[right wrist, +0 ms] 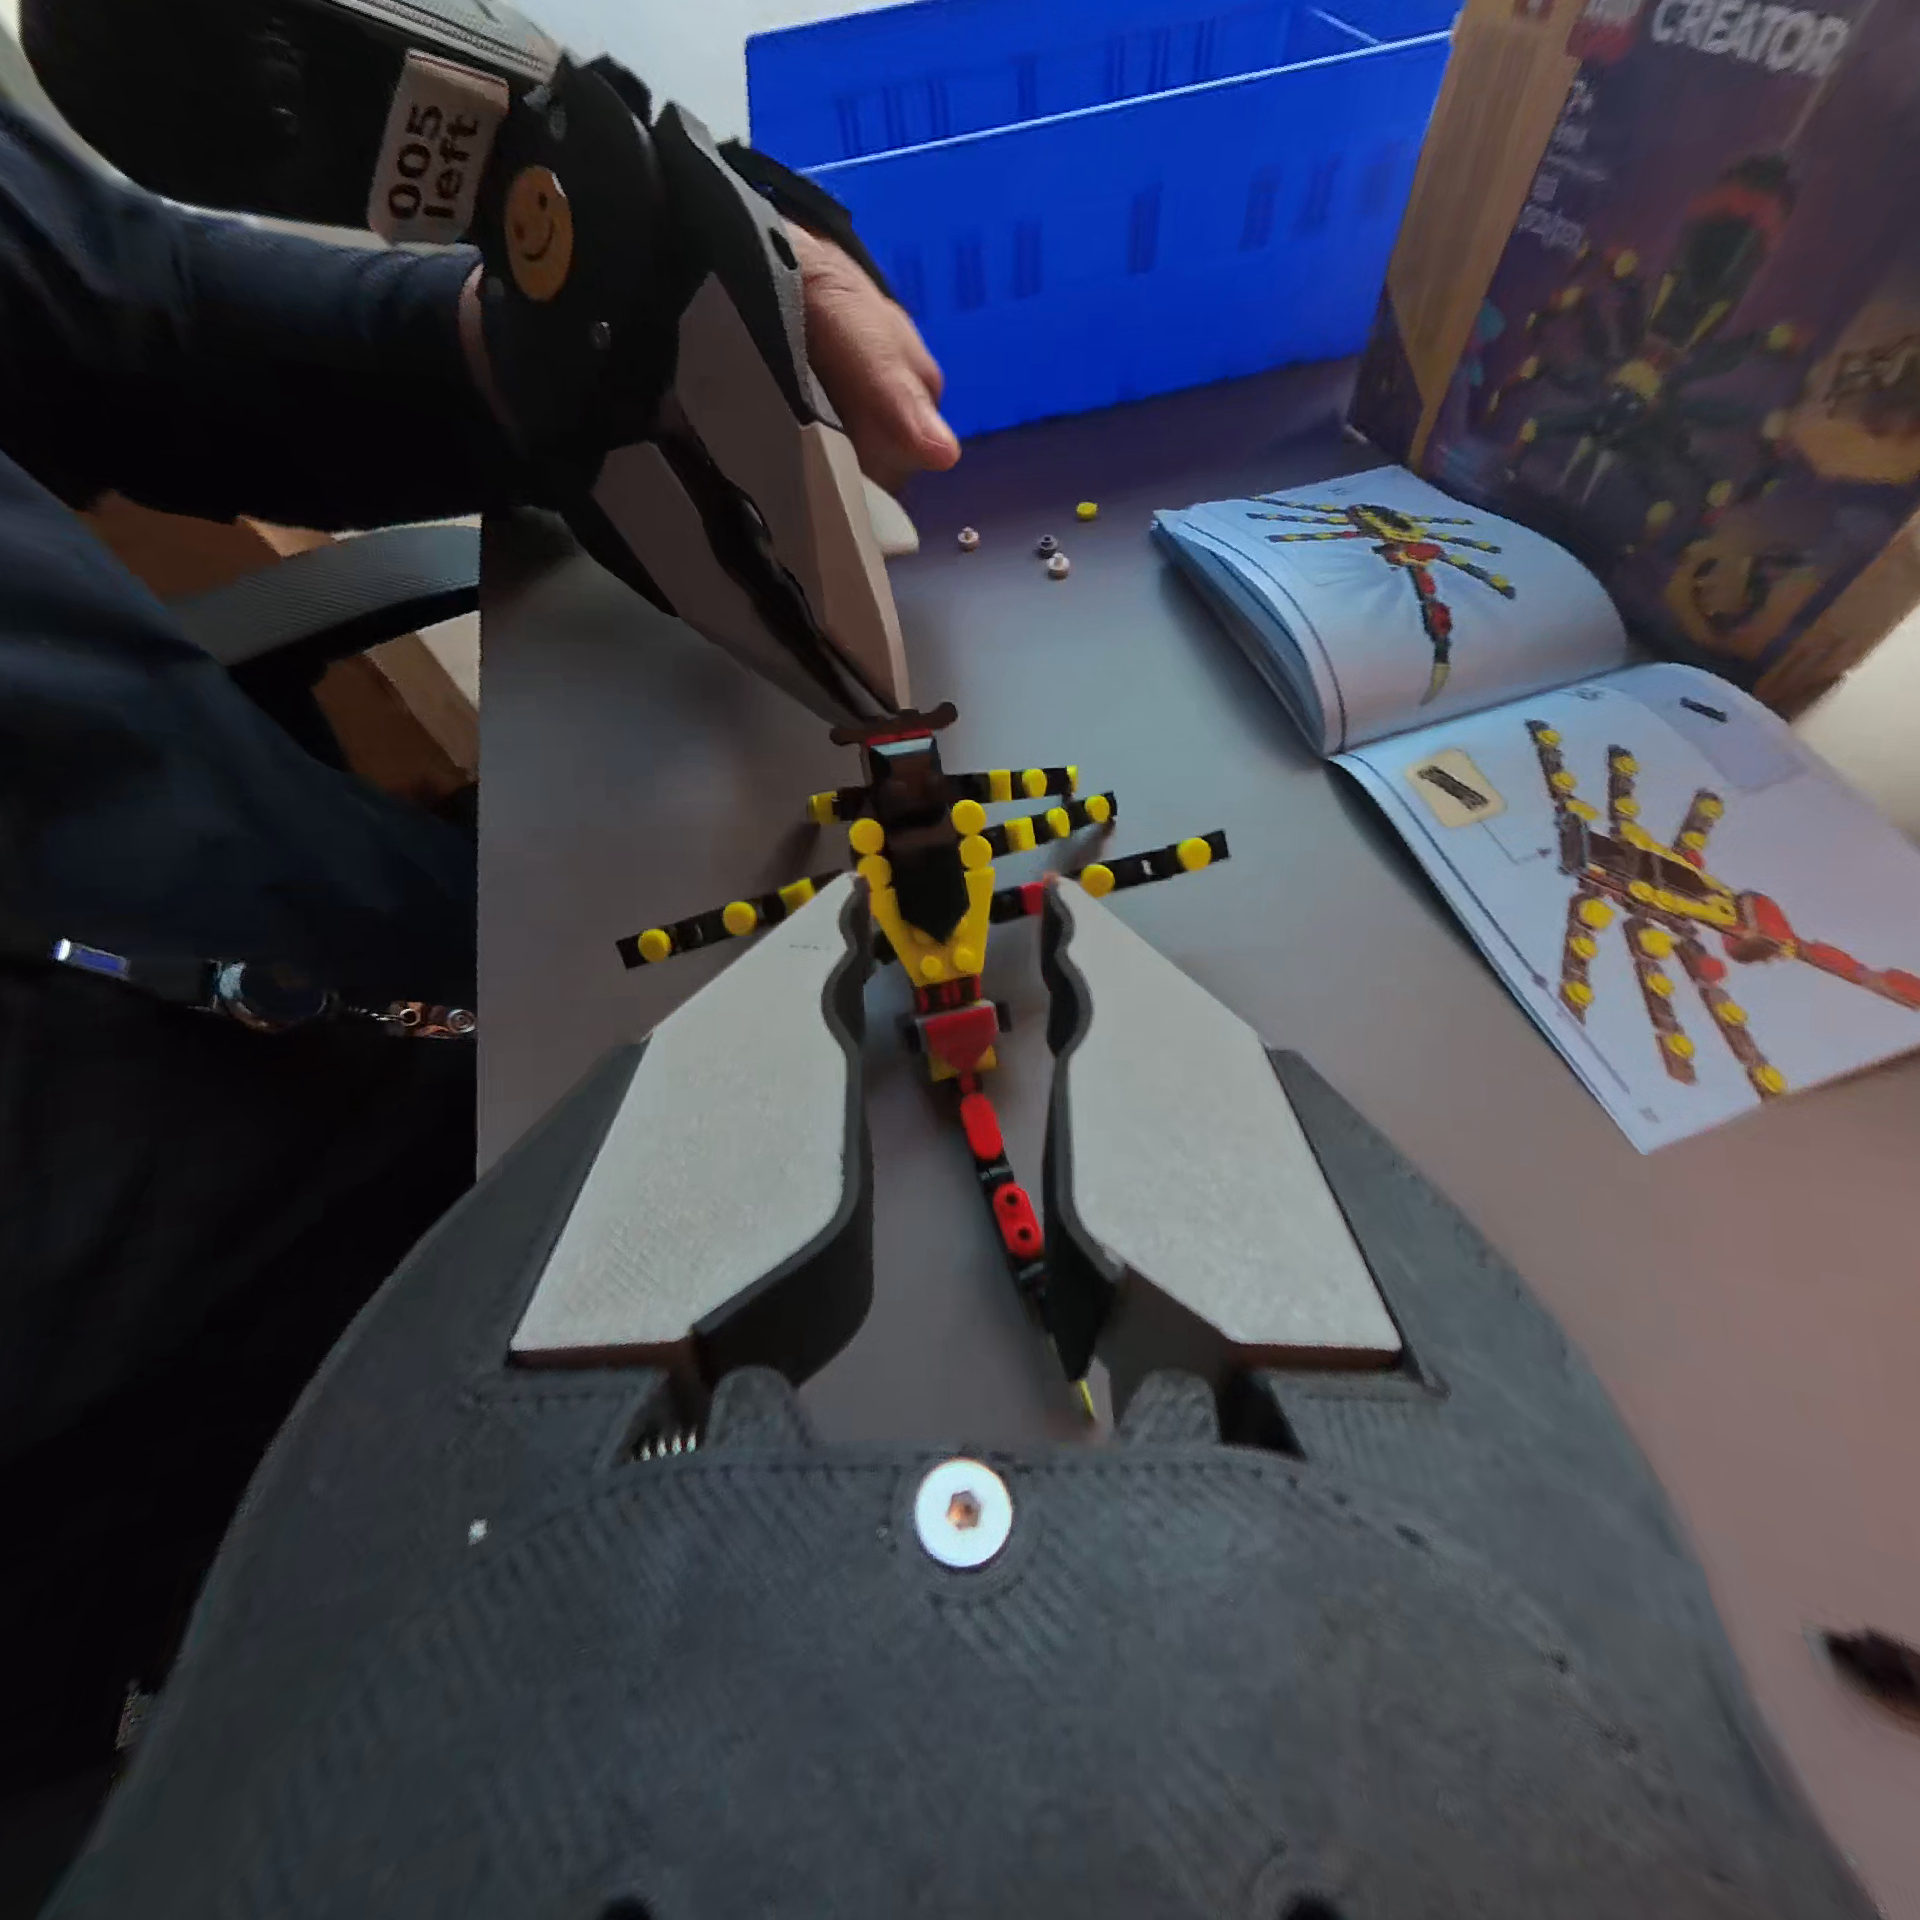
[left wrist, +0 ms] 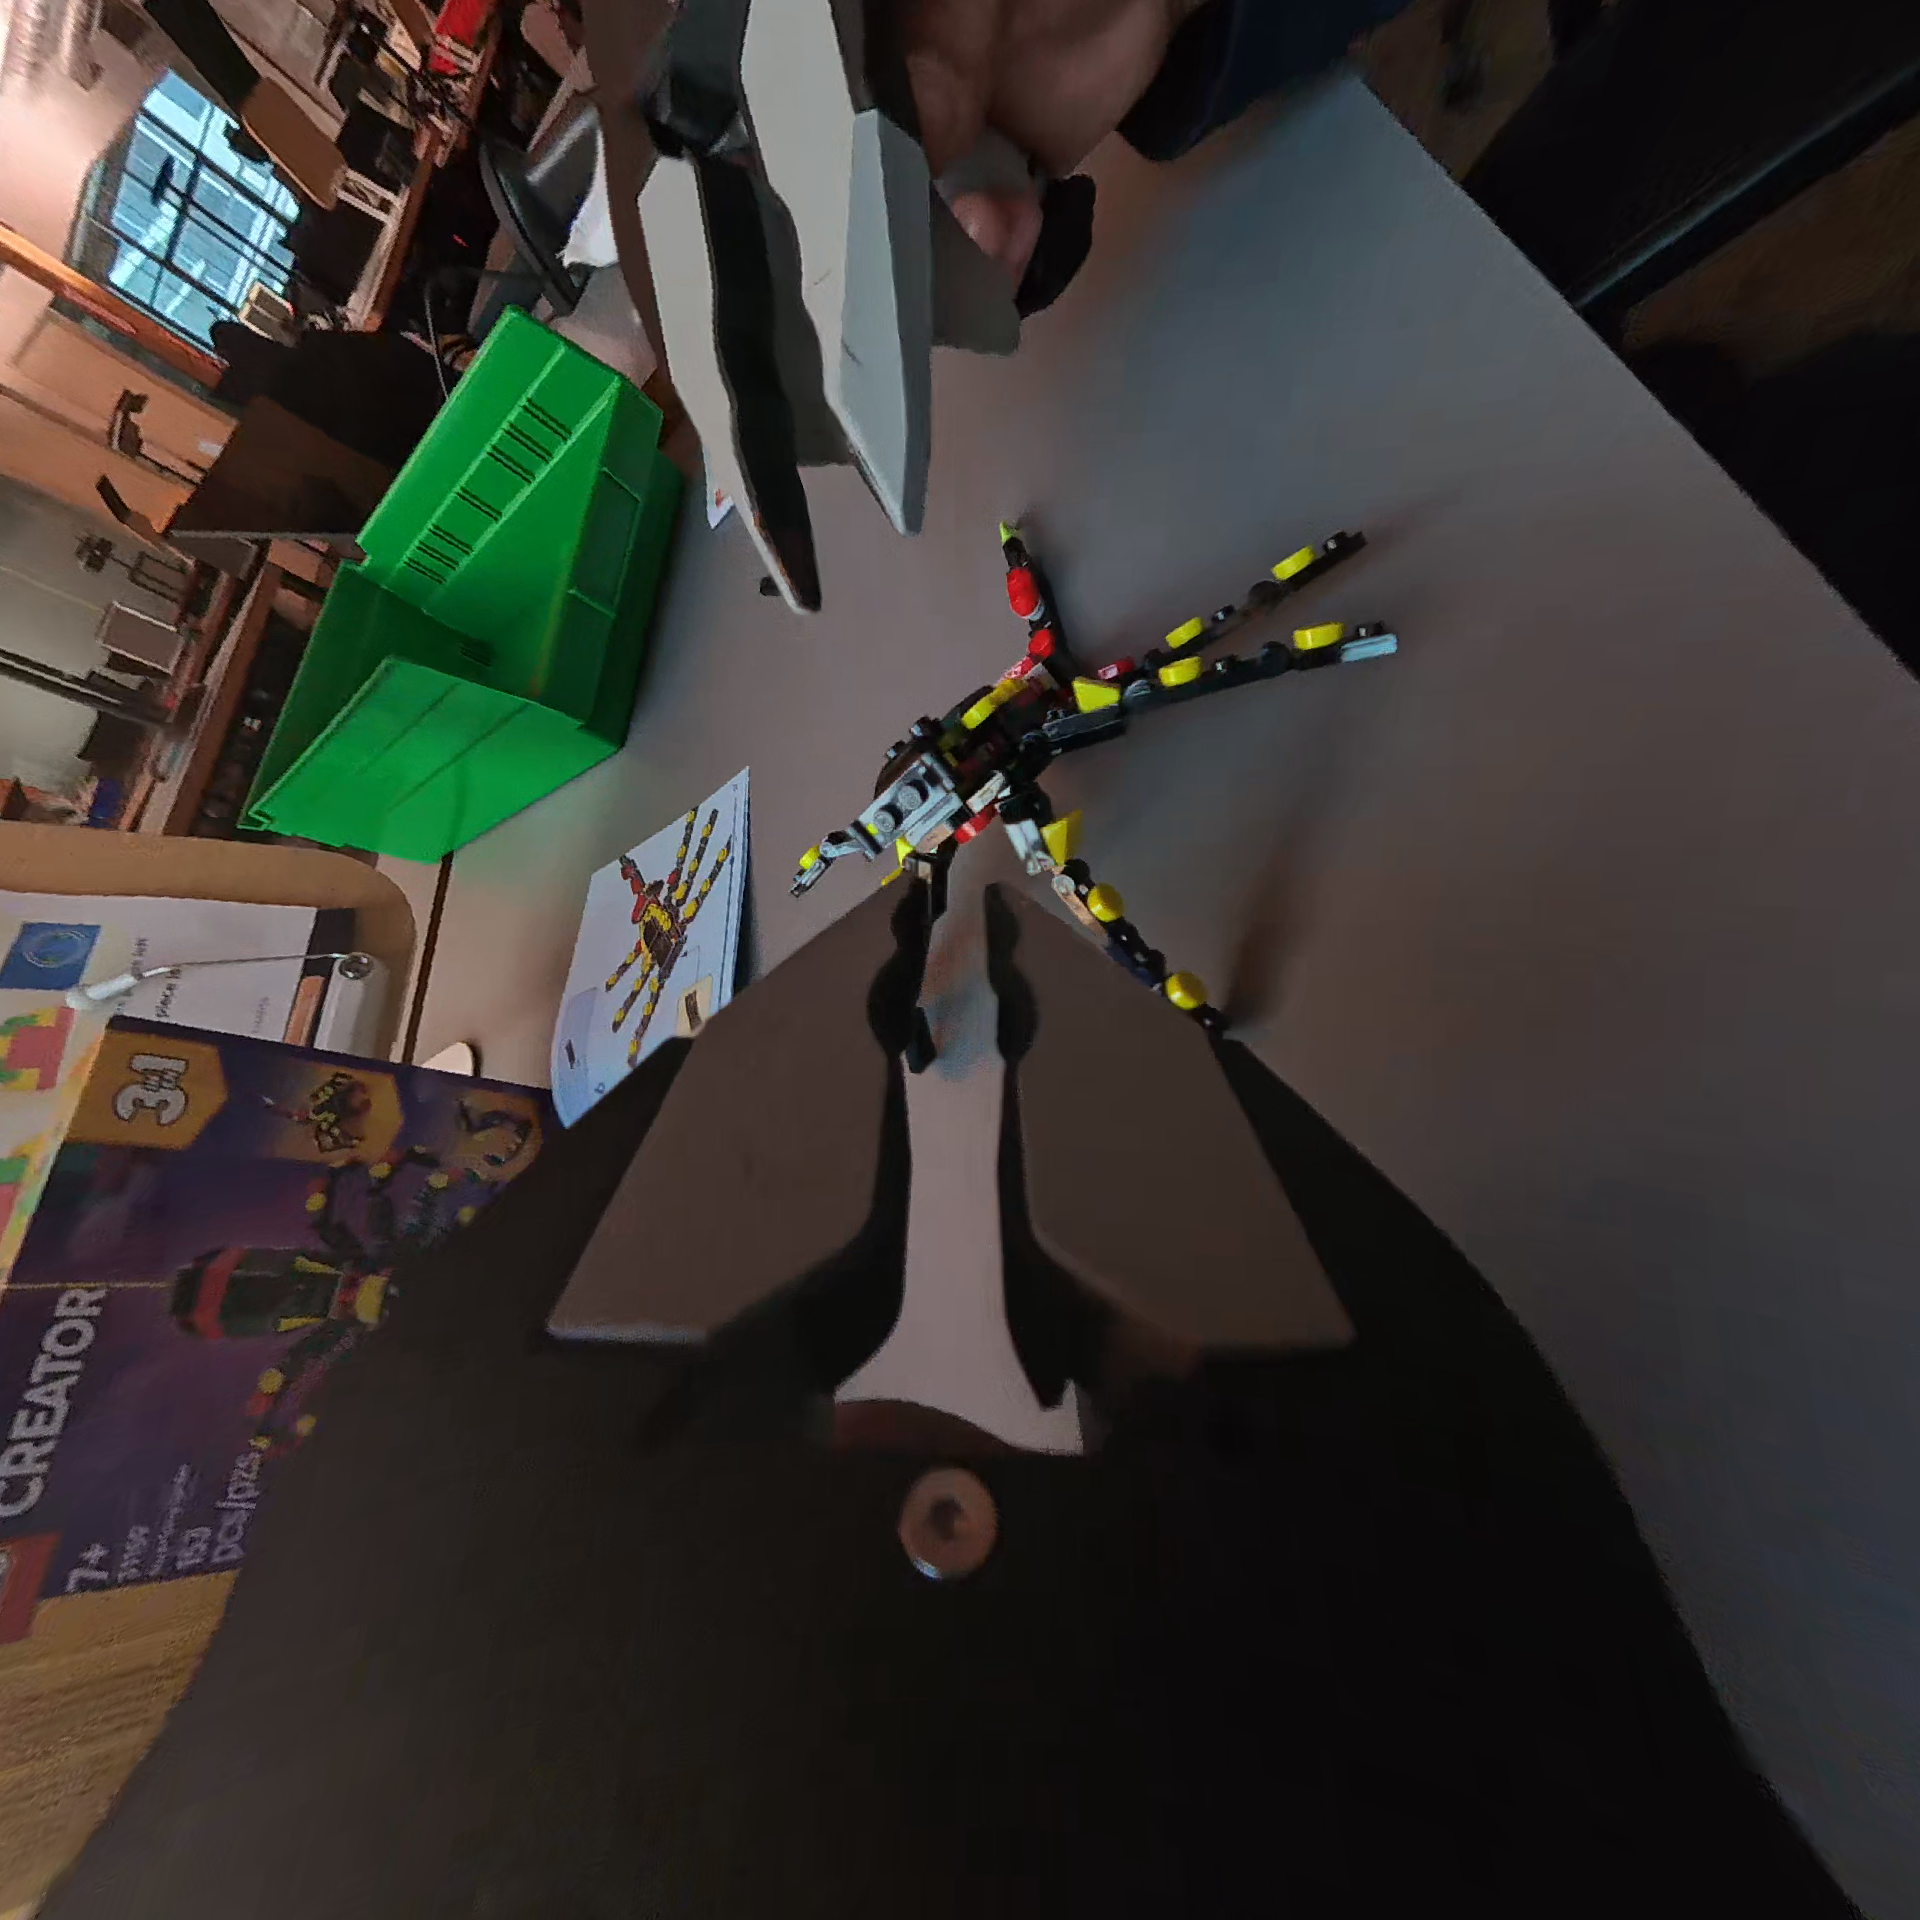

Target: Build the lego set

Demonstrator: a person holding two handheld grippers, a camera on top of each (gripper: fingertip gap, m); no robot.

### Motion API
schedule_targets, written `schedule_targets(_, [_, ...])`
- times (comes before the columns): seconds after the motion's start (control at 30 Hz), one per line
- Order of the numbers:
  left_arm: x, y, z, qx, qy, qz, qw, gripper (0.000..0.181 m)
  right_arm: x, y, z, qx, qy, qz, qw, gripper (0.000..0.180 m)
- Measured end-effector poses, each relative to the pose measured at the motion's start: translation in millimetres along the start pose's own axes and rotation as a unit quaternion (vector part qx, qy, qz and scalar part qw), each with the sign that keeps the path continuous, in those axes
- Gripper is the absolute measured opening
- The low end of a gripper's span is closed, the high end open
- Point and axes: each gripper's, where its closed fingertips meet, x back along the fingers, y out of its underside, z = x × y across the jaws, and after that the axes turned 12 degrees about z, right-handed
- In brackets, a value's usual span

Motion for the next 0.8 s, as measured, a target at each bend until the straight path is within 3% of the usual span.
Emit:
schedule_targets(0.03, [2,-2,0,0.017,-0.005,0.007,1.0,0.01,7,-2,5,0.0,0.012,0.006,1.0,0.03])
schedule_targets(0.13, [9,-6,-6,0.078,-0.028,0.029,0.996,0.011,32,-17,36,-0.012,0.063,0.049,0.997,0.033])
schedule_targets(0.2, [12,-7,-10,0.14,-0.036,0.046,0.988,0.023,43,-26,63,-0.035,0.087,0.085,0.992,0.042])
schedule_targets(0.3, [12,-4,-16,0.246,-0.04,0.073,0.966,0.025,40,-27,95,-0.066,0.087,0.096,0.989,0.054])
schedule_targets(0.5, [13,21,-25,0.336,-0.058,0.046,0.939,0.034,-6,-3,146,-0.024,0.084,0.003,0.996,0.052])
schedule_targets(0.7, [19,25,-36,0.389,-0.061,0.071,0.916,0.046,-33,35,154,0.02,0.051,-0.11,0.992,0.05])
schedule_targets(0.8, [20,30,-40,0.426,-0.058,0.075,0.9,0.055,-33,50,152,0.054,0.065,-0.156,0.984,0.028])
